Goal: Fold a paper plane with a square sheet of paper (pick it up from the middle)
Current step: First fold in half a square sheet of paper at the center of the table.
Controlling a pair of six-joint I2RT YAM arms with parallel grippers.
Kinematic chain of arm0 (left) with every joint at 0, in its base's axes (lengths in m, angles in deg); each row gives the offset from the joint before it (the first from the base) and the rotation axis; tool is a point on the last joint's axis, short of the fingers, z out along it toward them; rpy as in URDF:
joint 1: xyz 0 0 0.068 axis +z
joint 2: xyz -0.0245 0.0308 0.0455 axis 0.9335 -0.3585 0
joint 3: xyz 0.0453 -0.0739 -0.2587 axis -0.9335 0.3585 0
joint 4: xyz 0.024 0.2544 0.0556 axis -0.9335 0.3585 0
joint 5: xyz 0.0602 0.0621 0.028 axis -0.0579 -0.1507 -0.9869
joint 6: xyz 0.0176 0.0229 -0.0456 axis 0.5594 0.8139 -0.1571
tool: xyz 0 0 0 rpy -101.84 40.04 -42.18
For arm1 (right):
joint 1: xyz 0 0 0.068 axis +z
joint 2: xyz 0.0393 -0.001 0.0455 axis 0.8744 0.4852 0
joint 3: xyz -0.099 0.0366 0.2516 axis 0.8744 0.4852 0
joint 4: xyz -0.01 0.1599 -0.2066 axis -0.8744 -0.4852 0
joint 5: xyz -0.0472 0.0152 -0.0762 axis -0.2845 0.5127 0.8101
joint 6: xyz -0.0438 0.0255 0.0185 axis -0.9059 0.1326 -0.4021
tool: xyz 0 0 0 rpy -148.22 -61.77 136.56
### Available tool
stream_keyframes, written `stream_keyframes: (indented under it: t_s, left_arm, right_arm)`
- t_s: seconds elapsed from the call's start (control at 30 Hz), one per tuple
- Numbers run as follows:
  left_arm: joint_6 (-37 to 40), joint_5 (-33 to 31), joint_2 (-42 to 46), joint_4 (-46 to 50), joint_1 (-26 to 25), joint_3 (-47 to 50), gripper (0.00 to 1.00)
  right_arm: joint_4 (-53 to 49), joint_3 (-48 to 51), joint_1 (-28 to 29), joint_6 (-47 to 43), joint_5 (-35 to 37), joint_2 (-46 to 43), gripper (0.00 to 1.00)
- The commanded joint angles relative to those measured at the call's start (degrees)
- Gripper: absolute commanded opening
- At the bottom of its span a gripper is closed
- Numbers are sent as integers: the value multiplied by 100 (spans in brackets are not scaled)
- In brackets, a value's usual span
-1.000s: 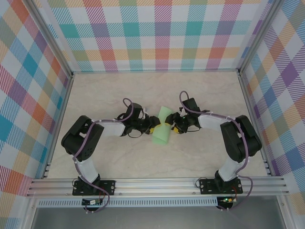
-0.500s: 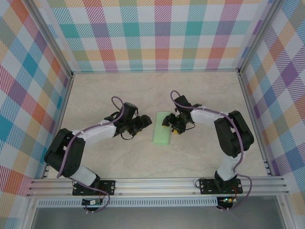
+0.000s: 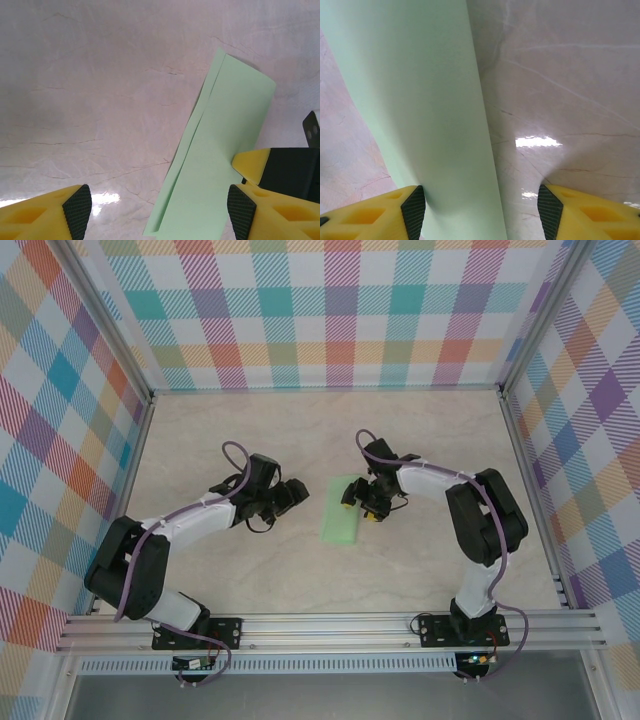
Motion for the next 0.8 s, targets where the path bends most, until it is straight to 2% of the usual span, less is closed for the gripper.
stream_keyframes:
  t_s: [0.0,0.77]
  left_arm:
    - [82,-92,143,173,78,77,75]
    - [81,45,75,83,129,136,74]
  right_arm:
    - [-150,-209,98,-28,49,215,65]
    - [-1157,-1024,262,-316,336,1029,70]
